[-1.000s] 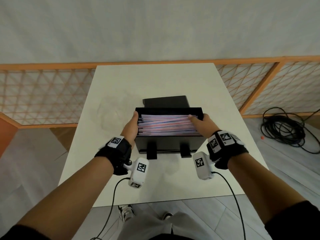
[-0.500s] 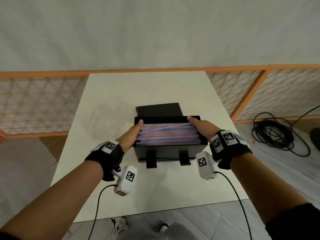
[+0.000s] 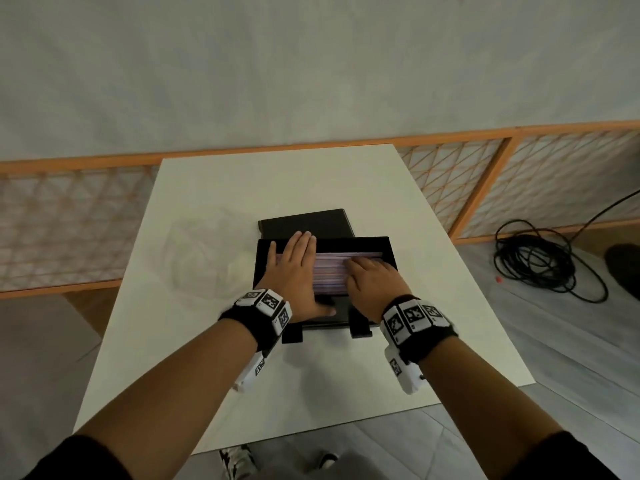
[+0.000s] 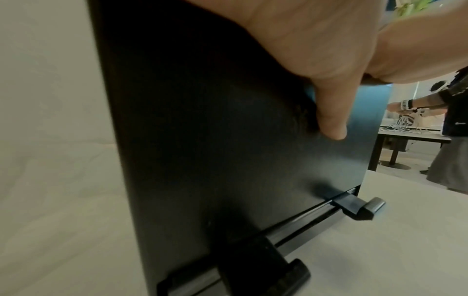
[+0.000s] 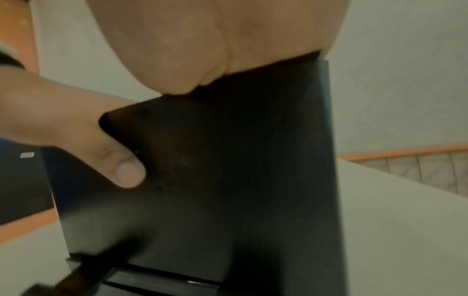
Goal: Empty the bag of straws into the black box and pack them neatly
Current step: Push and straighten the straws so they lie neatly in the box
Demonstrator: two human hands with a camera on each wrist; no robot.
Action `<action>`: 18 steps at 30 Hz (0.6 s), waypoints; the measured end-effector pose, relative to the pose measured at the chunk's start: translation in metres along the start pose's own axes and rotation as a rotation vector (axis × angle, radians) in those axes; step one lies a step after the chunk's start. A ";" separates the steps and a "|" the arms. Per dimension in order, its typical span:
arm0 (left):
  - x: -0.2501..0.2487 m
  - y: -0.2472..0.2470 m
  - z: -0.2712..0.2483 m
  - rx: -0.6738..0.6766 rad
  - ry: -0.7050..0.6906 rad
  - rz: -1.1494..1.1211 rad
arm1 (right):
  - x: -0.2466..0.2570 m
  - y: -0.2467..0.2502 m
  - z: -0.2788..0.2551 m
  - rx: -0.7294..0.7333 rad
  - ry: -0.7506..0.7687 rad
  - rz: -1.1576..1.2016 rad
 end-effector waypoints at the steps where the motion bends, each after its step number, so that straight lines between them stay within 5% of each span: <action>1: 0.001 -0.001 0.000 0.003 0.004 0.008 | 0.001 0.000 -0.001 -0.004 -0.009 0.001; 7: -0.003 0.000 -0.010 -0.004 -0.009 0.027 | 0.003 0.007 -0.021 -0.275 0.101 0.127; 12: -0.006 0.003 -0.013 -0.002 0.006 0.034 | 0.007 0.005 -0.019 -0.155 0.118 0.053; 18: -0.009 0.002 -0.021 -0.028 0.010 0.050 | 0.007 0.006 -0.030 -0.307 0.120 0.083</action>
Point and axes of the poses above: each hand's wrist, its own z-axis towards the middle knuckle, its own y-axis out of the back of the hand, x = y × z, the point moved 6 cm from there along z, towards the middle knuckle, and after that the axes turned 2 degrees about y, right-handed, at the moved point
